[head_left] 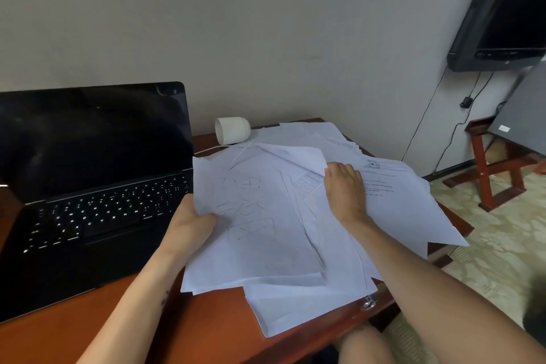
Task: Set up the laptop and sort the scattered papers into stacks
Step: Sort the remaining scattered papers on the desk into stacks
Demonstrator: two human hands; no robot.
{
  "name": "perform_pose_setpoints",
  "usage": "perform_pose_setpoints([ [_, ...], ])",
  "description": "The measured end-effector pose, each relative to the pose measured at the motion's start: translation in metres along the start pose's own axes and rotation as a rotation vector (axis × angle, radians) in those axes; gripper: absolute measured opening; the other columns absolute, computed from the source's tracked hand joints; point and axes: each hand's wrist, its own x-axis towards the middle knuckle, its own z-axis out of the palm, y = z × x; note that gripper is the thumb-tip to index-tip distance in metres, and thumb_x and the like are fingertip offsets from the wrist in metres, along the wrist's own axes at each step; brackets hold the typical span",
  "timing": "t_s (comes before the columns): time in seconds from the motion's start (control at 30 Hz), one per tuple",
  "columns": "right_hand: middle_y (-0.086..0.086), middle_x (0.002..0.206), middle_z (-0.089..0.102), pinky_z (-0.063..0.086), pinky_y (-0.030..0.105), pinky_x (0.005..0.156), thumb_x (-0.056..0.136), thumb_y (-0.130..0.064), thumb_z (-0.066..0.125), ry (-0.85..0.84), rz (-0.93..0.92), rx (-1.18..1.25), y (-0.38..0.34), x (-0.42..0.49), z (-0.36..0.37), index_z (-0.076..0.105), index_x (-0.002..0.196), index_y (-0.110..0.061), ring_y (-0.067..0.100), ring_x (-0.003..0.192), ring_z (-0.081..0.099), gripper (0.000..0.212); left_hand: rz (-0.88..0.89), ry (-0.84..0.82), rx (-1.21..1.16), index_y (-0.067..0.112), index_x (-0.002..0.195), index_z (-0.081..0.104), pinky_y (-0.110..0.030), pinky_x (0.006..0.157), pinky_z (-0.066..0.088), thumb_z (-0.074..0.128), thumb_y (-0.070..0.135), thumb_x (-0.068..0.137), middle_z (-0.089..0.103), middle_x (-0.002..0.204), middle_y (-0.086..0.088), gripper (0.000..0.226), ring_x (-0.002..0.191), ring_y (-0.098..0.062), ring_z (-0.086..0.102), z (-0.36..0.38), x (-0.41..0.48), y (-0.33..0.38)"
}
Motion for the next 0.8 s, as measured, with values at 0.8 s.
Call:
perform_pose_setpoints([
  [0.8,-0.011,0.104,0.063,0.043,0.029,0.087,0.096,-0.006,0.062,-0.196,-0.542,0.443,-0.012,-0.11,-0.097,0.072,0.113,-0.023,0.016,0.095,0.055,0.026,-0.071,-0.159,-0.427,0.015,0.128,0.065,-0.05,0.099,0.057,0.058,0.031,0.103,0.076,0.119,-0.008,0.03,0.108,-0.03,0.075,0.024,-0.008,-0.004],
])
